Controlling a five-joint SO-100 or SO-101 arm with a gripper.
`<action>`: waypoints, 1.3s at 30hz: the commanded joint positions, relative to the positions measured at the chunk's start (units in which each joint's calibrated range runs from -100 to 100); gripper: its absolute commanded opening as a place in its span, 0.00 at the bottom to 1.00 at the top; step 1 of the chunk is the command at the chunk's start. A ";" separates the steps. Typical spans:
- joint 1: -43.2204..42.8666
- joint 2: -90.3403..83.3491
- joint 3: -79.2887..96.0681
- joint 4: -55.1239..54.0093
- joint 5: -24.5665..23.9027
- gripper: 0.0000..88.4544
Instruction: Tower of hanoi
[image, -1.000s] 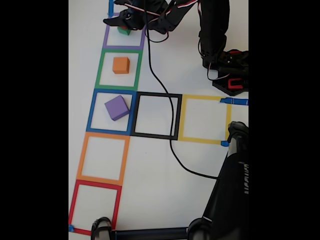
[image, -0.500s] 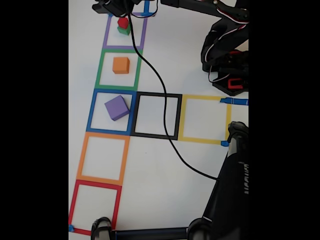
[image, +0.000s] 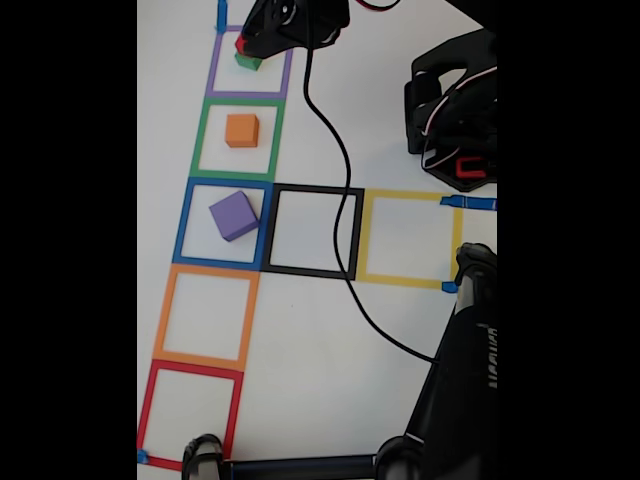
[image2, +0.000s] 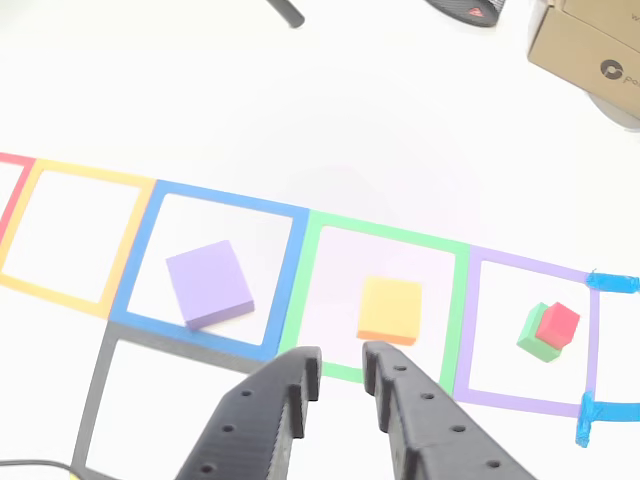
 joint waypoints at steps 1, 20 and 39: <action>-6.97 -2.01 -6.42 7.48 0.00 0.00; -7.83 -8.87 -3.14 11.53 0.00 0.07; 4.83 -15.41 31.86 -7.26 0.00 0.34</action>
